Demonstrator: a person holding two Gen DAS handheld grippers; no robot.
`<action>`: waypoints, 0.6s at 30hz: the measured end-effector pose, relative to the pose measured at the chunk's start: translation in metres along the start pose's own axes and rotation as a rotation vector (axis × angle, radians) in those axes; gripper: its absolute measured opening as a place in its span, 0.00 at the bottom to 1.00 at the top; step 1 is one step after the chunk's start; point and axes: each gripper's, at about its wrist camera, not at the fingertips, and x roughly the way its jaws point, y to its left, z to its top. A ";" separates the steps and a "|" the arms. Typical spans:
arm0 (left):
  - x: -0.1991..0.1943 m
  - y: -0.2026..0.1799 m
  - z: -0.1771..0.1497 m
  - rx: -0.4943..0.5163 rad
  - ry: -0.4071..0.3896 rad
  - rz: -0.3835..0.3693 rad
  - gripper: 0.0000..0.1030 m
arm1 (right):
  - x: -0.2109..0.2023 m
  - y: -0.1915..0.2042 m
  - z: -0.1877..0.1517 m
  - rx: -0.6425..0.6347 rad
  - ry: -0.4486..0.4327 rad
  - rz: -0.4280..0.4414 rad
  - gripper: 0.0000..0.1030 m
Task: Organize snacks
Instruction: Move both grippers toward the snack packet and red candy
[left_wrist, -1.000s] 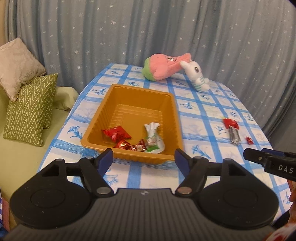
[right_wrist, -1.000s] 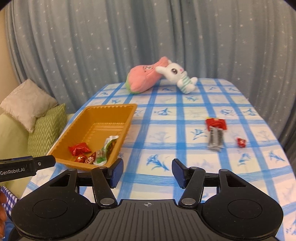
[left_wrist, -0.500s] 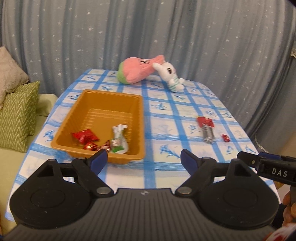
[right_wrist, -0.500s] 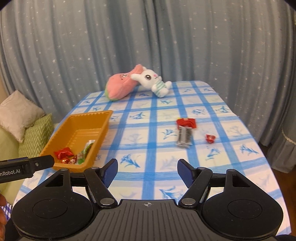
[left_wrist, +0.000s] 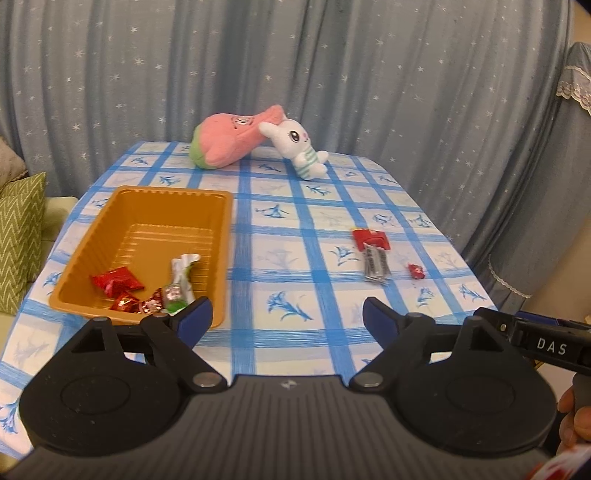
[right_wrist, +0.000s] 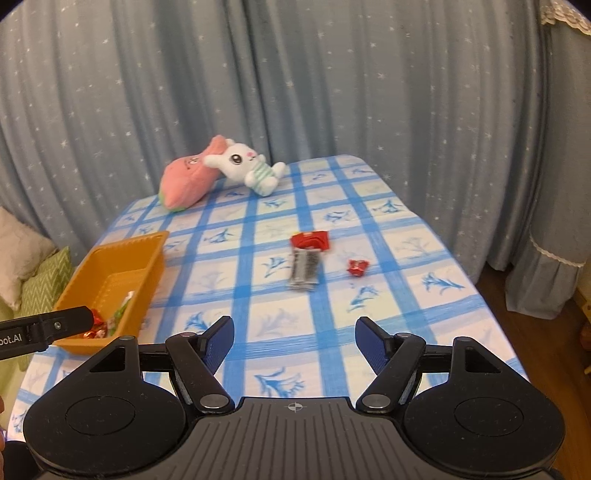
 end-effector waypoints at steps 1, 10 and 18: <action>0.001 -0.003 0.000 0.006 0.001 -0.002 0.84 | 0.000 -0.003 0.000 0.004 0.000 -0.004 0.70; 0.015 -0.020 0.005 0.029 0.011 -0.022 0.84 | 0.002 -0.023 0.003 0.038 0.000 -0.032 0.70; 0.030 -0.033 0.007 0.049 0.027 -0.037 0.84 | 0.010 -0.037 0.005 0.055 0.007 -0.050 0.70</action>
